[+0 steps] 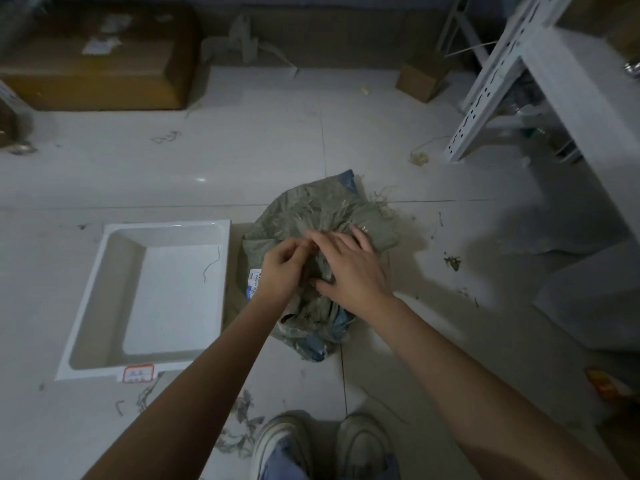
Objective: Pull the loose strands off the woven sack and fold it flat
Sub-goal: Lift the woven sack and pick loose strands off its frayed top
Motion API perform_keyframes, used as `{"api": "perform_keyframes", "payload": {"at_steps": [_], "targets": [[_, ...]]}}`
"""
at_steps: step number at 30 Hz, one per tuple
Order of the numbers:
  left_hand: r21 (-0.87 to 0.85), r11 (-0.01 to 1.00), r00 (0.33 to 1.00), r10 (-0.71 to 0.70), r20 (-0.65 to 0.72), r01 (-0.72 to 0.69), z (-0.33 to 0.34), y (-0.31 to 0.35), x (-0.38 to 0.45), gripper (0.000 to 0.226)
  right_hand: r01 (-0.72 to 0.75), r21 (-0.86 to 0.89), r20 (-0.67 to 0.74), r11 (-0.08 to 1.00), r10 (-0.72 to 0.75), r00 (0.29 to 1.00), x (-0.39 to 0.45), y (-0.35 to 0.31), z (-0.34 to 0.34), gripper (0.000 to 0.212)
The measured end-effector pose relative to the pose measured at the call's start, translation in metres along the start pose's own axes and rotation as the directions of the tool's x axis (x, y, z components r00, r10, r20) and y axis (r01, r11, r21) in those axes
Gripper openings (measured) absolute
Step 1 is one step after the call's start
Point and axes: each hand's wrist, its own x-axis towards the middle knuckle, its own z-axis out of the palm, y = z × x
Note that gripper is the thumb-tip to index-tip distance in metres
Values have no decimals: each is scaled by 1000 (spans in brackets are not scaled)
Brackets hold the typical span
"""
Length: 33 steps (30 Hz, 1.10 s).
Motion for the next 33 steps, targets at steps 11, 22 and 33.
{"api": "perform_keyframes", "payload": {"at_steps": [11,22,33], "targets": [[-512,796,912,-405,-57,322,-5,-33,10,25,26,-84,-185,996,-41,982,-8,15,37,25],[-539,839,849,-227,-476,-78,-47,7,27,18,-64,-87,-134,994,52,990,-15,24,35,38],[-893,450,879,-422,-220,-8,-42,22,18,19,-628,728,676,-273,437,593,50,-86,-24,37]]}}
